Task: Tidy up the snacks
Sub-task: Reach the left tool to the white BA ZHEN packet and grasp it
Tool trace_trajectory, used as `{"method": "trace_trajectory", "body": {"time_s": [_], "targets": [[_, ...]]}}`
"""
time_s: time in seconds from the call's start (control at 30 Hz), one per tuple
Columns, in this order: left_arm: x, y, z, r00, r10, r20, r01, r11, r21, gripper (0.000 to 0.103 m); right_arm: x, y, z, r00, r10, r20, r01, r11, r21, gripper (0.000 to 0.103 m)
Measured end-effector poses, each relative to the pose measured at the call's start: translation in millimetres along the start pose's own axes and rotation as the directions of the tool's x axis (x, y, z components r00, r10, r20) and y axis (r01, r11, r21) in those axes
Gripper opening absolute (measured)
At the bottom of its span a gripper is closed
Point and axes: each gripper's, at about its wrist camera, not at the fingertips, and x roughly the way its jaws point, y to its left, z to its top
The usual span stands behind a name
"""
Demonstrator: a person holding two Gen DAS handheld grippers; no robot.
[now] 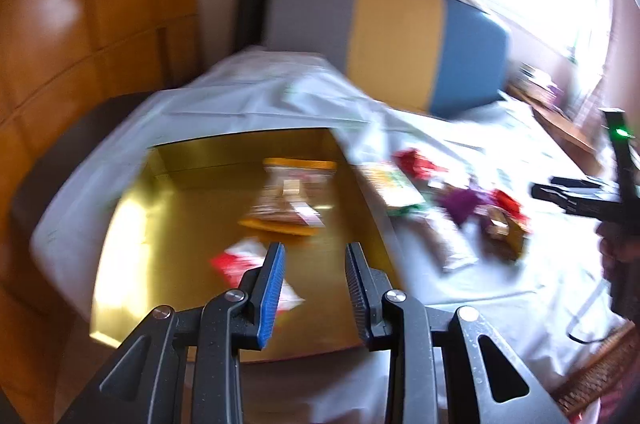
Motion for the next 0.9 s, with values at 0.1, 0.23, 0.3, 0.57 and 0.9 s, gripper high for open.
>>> {"method": "trace_trajectory", "body": {"time_s": [0.1,0.23,0.3,0.57,0.9], "targets": [[10,-38,10,0.996,-0.077,-0.033,0.080,0.994,0.080,0.031,3,-26,-5,1.000,-0.024,0.005,0.024,0.999,0.043,0.078],[35,-83,18,0.984,-0.137,-0.112,0.152,0.979,0.138,0.039,8,-53,-17,1.000,-0.024,0.018,0.021,0.991,0.135,0.078],[49,-100,21,0.978,-0.149,-0.146,0.172,0.973,0.157,0.039,11,-63,-17,1.000,-0.028,-0.007,0.029,0.982,0.185,0.078],[119,-134,22,0.953,-0.089,-0.290,0.134,0.981,0.139,0.063,1,-70,-10,0.998,0.023,0.062,-0.038,0.968,0.249,0.080],[171,-149,16,0.938,-0.015,-0.348,0.067,0.988,0.138,0.067,-9,-65,-5,0.994,0.042,0.101,-0.066,0.967,0.246,0.082]]}}
